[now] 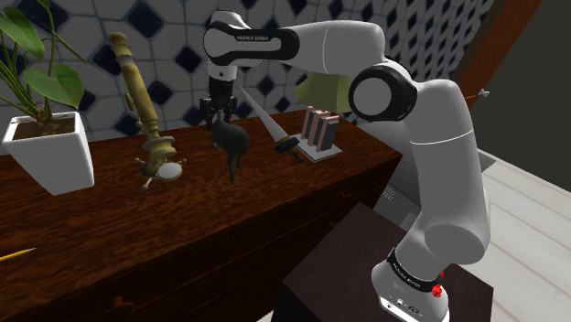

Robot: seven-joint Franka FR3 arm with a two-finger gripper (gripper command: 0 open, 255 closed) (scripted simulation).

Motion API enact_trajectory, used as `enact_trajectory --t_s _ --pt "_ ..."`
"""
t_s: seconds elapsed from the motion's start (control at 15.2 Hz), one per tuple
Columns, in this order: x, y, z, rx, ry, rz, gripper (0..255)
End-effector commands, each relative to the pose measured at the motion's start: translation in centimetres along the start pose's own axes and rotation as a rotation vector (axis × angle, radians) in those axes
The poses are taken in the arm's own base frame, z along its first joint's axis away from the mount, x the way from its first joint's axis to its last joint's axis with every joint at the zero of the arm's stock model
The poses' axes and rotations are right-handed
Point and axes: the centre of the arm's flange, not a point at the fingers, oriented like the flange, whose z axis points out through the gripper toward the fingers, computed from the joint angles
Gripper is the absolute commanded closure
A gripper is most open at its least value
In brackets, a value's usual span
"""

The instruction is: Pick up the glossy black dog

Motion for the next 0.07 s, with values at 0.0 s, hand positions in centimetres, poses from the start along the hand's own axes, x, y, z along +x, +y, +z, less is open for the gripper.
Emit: enact_trajectory --t_s 0.0 --pt "0.05 -0.05 -0.27 0.000 0.000 0.000 255"
